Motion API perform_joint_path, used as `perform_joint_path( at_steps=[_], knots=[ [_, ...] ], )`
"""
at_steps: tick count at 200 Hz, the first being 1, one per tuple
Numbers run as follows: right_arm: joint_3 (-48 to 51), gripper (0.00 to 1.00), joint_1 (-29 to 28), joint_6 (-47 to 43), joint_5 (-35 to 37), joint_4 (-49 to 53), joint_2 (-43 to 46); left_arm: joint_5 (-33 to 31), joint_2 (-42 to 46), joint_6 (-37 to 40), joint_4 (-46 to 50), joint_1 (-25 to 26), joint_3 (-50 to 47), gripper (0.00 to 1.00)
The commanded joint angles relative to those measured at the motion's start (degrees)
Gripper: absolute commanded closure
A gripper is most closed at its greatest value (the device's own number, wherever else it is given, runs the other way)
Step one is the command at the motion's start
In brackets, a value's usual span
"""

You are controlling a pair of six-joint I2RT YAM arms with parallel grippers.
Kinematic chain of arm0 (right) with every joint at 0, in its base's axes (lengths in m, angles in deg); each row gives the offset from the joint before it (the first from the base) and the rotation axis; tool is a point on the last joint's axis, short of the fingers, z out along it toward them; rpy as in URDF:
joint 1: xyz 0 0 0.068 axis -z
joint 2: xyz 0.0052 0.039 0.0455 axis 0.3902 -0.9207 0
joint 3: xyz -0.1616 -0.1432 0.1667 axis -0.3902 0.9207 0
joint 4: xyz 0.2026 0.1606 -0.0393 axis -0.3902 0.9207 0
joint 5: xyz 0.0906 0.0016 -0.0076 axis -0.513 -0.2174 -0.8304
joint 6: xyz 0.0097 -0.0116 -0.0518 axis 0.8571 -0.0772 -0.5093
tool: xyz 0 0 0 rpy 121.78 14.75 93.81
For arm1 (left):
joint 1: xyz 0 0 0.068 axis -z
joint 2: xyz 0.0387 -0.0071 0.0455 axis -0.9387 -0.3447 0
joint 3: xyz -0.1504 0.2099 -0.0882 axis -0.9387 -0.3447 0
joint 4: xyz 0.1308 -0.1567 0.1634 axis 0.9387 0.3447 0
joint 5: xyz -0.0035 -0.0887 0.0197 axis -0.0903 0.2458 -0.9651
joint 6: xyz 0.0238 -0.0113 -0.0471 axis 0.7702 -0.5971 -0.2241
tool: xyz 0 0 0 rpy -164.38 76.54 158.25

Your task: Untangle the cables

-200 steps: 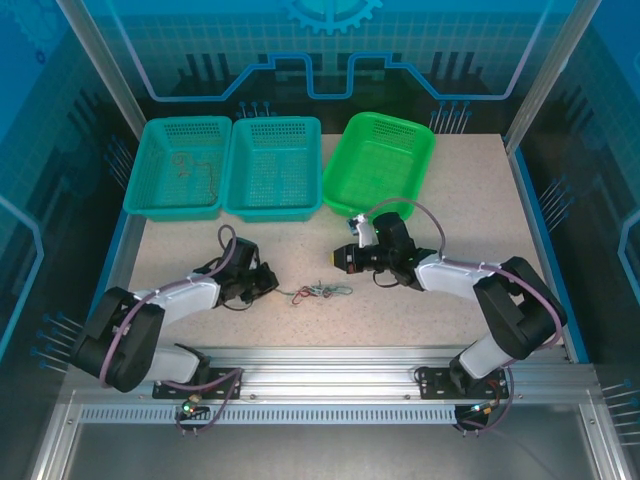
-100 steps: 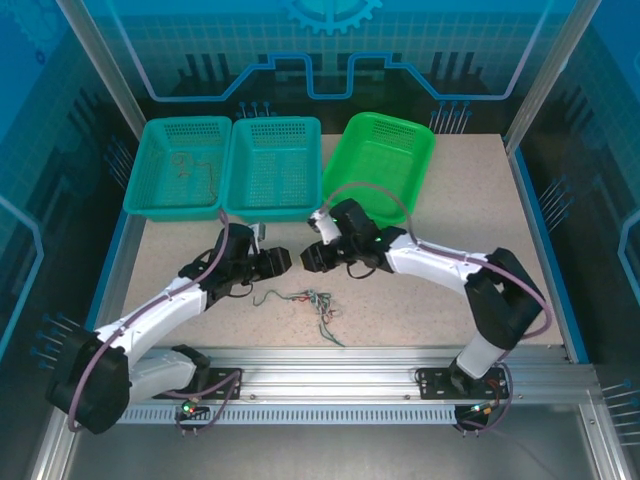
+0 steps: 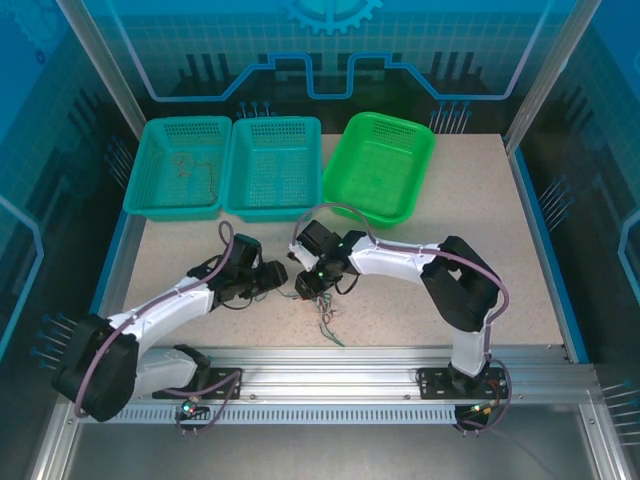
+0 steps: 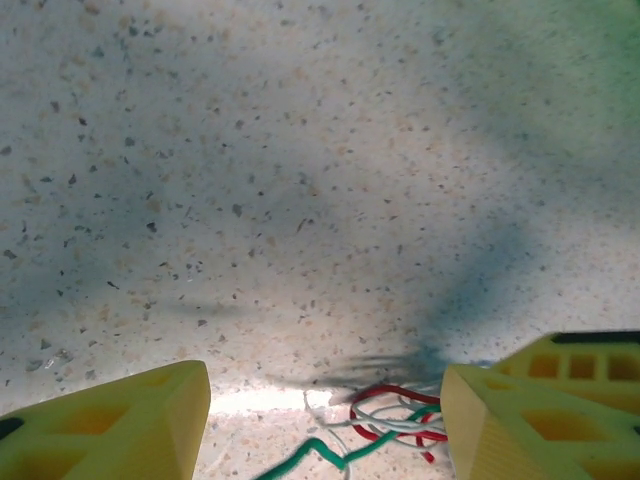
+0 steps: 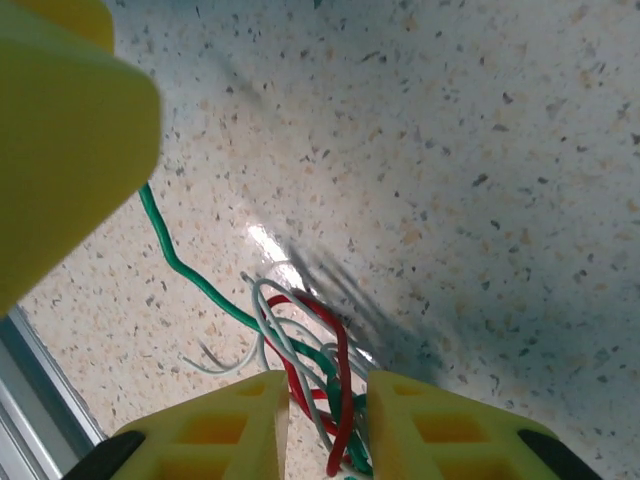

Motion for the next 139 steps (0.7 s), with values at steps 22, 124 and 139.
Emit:
perform_joint_path(
  at_steps=[22, 124, 139],
  knots=[
    [-3.5, 0.8, -2.4, -2.1, 4.4, 5.6, -3.6, 0.2, -1.3, -2.3, -1.6, 0.4, -0.9, 0.36],
    [-3.5, 1.0, -2.3, -2.4, 4.3, 5.6, -2.1, 5.5, -5.0, -7.8, -9.4, 0.5, -6.4, 0.44],
    [-1.9, 1.0, -1.8, -0.7, 1.1, 1.5, 0.8, 12.4, -7.7, -8.4, -17.5, 0.5, -8.3, 0.48]
  ],
)
